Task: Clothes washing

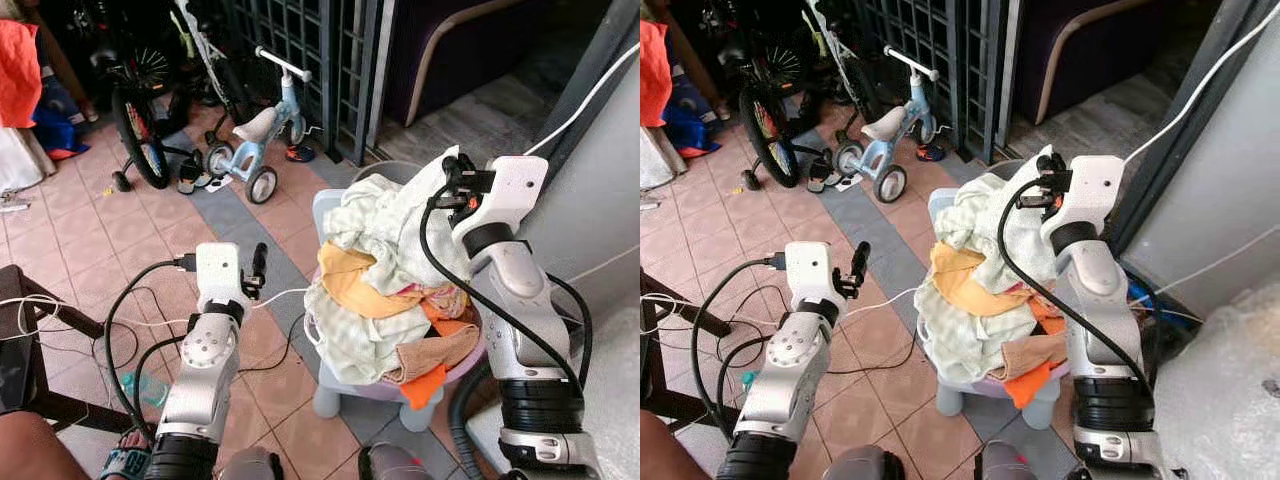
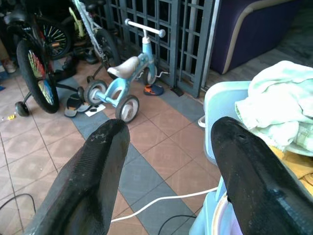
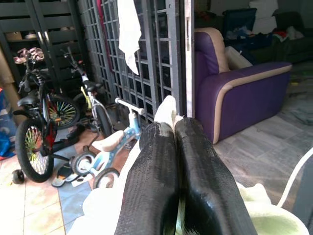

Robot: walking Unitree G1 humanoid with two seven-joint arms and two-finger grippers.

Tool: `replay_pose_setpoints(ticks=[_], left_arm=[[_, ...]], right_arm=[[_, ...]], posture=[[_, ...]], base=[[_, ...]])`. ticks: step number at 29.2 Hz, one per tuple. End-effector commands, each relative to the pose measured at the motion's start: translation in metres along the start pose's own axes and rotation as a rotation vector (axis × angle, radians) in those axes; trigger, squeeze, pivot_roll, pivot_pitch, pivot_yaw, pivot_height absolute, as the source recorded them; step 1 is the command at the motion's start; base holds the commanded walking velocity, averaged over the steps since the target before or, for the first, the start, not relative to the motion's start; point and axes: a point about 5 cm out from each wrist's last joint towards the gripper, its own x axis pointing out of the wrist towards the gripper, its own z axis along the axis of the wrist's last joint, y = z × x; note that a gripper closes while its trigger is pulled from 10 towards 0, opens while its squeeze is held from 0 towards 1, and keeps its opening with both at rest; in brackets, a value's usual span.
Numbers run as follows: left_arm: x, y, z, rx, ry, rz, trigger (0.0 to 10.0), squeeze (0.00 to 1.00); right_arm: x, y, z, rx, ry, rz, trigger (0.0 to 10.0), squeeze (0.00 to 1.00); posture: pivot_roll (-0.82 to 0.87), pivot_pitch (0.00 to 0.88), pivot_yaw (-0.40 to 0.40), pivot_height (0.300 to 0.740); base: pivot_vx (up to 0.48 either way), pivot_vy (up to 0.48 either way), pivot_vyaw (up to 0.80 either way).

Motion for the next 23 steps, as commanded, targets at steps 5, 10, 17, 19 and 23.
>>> replay_pose_setpoints(ticks=[5, 10, 17, 19, 23], left_arm=[[-0.0008, 0.0023, -0.0007, 0.004, 0.011, 0.016, 10.0, 0.0], [0.0002, 0.0022, 0.0, 0.005, 0.008, 0.016, 10.0, 0.0], [0.0009, 0.0032, 0.0003, 0.012, 0.009, 0.016, 10.0, 0.0], [0.0011, 0.0033, 0.0003, 0.013, 0.009, 0.016, 10.0, 0.0], [0.0019, 0.0028, 0.0009, 0.014, 0.007, 0.014, 10.0, 0.0]], right_arm=[[-0.0005, 0.009, 0.0047, -0.003, -0.018, 0.035, 10.0, 0.0], [-0.0009, 0.0114, 0.0035, -0.004, -0.011, 0.044, 10.0, 0.0], [-0.0003, 0.0117, 0.0026, -0.001, -0.007, 0.038, 10.0, 0.0], [-0.0001, 0.0118, 0.0024, -0.002, -0.007, 0.038, 10.0, 0.0], [0.0003, 0.0114, 0.0022, -0.003, -0.006, 0.034, 10.0, 0.0]], posture=[[-0.03, 0.058, 0.06, 0.74], [-0.03, 0.057, 0.06, 0.74], [-0.03, 0.054, 0.064, 0.74], [-0.03, 0.053, 0.064, 0.74], [-0.03, 0.053, 0.065, 0.74]], base=[[-0.159, -0.161, 0.0], [-0.267, -0.27, 0.0], [-0.259, -0.288, 0.0], [-0.251, -0.307, 0.0], [-0.251, -0.306, 0.0]])
